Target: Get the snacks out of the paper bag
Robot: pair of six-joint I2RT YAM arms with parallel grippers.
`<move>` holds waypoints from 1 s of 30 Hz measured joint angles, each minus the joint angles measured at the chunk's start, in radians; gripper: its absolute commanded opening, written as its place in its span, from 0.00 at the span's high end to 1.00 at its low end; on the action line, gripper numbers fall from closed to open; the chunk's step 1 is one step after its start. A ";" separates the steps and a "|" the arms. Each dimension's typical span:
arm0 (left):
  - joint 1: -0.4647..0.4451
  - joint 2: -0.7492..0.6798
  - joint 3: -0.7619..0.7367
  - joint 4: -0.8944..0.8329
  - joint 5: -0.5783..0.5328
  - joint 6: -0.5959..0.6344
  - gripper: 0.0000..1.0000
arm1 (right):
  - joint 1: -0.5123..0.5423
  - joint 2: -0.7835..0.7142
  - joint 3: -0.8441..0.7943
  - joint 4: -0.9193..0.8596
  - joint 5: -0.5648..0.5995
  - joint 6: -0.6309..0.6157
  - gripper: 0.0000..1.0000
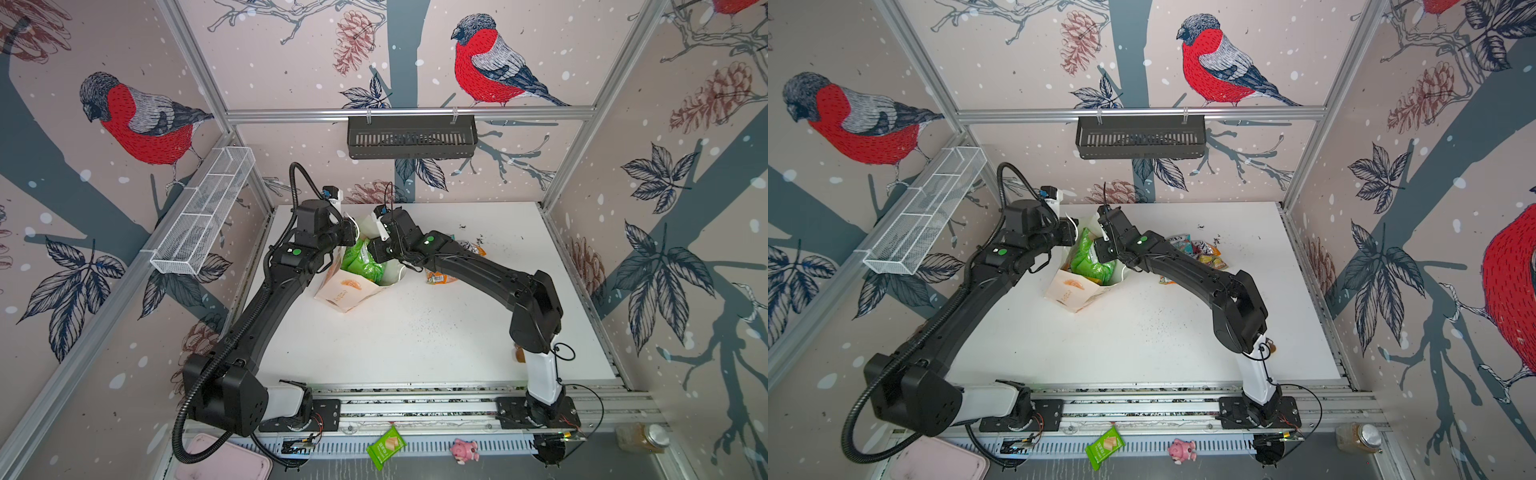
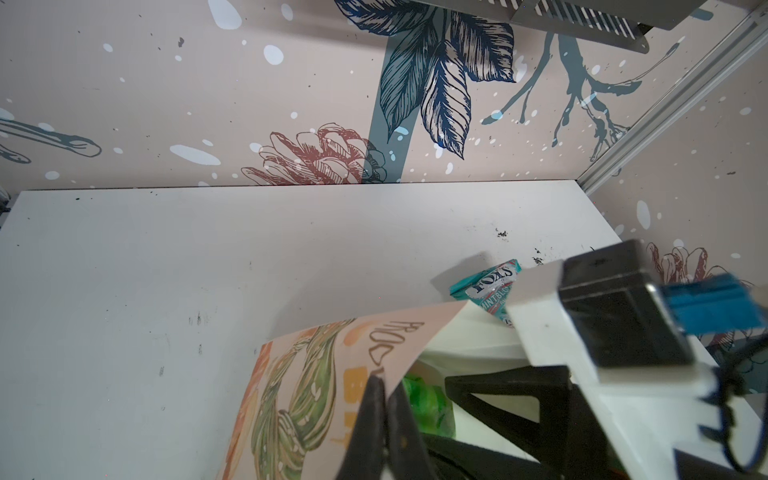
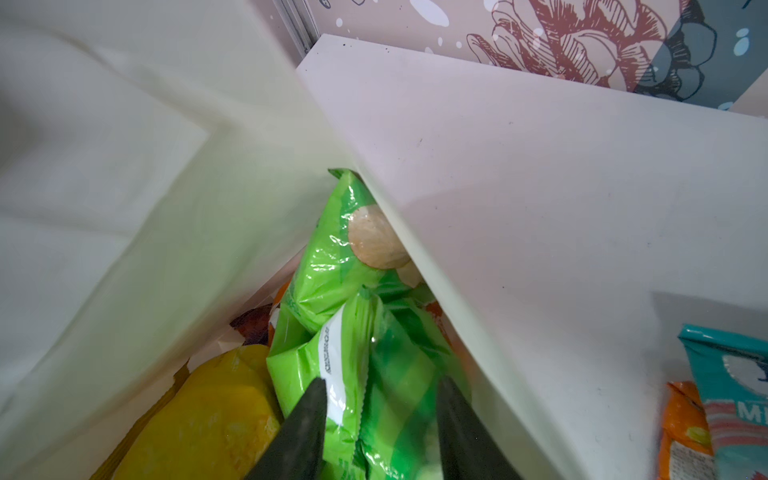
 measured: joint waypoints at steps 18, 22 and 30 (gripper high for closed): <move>0.000 0.008 0.000 -0.022 -0.018 0.000 1.00 | 0.025 0.112 0.007 0.156 0.045 0.031 0.86; 0.001 0.014 0.000 -0.024 -0.027 0.002 1.00 | 0.030 0.128 0.002 0.198 0.048 0.053 0.98; 0.001 0.016 0.000 -0.022 -0.021 0.008 1.00 | 0.035 0.062 -0.080 0.227 0.057 0.064 1.00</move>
